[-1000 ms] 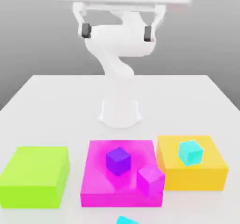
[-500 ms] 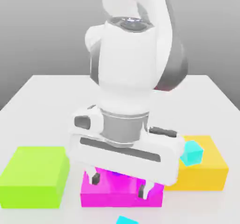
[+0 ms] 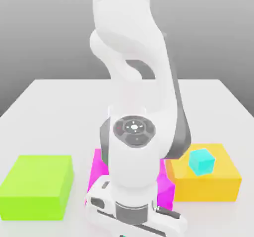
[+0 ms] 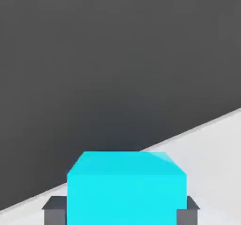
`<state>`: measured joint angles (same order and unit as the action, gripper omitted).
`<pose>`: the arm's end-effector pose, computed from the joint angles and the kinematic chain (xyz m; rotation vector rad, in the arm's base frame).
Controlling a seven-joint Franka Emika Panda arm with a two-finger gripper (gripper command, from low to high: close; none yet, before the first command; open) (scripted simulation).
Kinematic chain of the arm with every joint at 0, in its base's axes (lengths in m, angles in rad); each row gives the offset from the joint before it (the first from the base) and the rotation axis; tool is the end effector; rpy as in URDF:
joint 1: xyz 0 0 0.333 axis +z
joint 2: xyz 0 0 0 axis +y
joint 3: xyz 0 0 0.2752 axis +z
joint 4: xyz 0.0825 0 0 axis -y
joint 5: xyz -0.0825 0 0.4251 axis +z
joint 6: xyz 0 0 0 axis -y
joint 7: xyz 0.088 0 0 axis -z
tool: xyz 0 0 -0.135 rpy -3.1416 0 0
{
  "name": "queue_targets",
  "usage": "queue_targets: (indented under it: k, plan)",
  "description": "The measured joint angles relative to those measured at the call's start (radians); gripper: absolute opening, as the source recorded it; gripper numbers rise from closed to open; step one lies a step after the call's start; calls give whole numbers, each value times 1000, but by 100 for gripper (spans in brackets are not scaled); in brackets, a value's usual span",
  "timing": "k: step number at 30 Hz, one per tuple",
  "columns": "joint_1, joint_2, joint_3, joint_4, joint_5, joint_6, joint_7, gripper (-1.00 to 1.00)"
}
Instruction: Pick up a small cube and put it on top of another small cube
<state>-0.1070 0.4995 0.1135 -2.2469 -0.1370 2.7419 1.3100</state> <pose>0.5321 0.0159 0.0411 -2.5993 1.7612 -0.0011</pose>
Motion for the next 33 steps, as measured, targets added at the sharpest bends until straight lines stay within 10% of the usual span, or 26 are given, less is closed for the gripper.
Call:
queue_targets:
  k: [23,30,31,33]
  plan:
    - [13,-803,-23,-547,159,-253,-336,-100]
    - [16,-669,-28,-618,170,-46,-363,-100]
    - [16,-652,-27,-621,169,-26,-361,100]
    - [16,-652,-27,-621,169,-26,-361,100]
